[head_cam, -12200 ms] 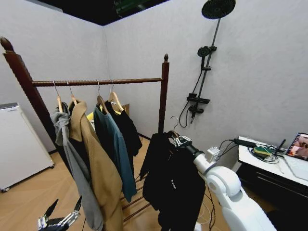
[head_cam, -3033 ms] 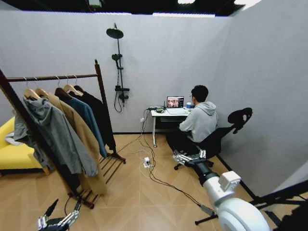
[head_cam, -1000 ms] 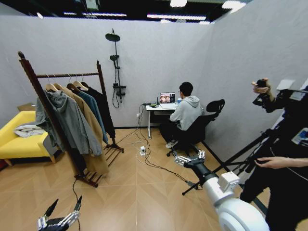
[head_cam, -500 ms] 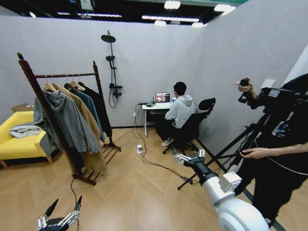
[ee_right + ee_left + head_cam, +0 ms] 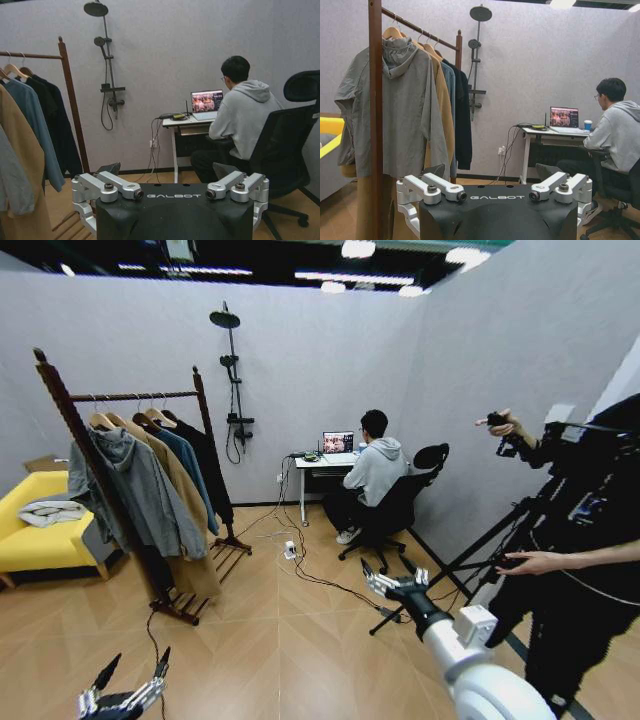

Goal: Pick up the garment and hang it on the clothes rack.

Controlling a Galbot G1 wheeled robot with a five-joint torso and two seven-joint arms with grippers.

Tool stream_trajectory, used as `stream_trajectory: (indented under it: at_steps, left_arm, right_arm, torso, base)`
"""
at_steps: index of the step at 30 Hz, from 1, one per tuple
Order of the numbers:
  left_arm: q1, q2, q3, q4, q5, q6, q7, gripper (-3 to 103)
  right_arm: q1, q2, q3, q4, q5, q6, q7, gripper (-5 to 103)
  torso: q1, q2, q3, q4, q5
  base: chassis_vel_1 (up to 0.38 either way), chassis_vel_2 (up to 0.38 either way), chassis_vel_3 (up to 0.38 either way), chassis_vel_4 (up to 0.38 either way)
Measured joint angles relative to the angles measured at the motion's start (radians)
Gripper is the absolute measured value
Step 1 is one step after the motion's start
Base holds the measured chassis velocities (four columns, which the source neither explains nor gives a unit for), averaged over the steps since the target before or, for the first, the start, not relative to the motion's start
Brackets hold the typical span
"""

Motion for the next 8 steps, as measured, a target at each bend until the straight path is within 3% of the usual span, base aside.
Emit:
stream_trajectory:
  at_steps: [4,8]
  left_arm:
    - [0.000,0.000,0.000,0.000,0.000,0.000,0.000,100]
    - [0.000,0.000,0.000,0.000,0.000,0.000,0.000,100]
  right_arm:
    - [-0.044,-0.025,0.124,-0.059,0.008,0.068,-0.068,100]
    - [-0.037,-0.049,0.198,-0.095,0.030,0.081,-0.077,100]
  torso:
    - [0.000,0.000,0.000,0.0000,0.0001]
    - [0.000,0.000,0.000,0.0001,0.0002]
  base:
    - [0.000,0.000,0.000,0.000]
    - [0.000,0.000,0.000,0.000]
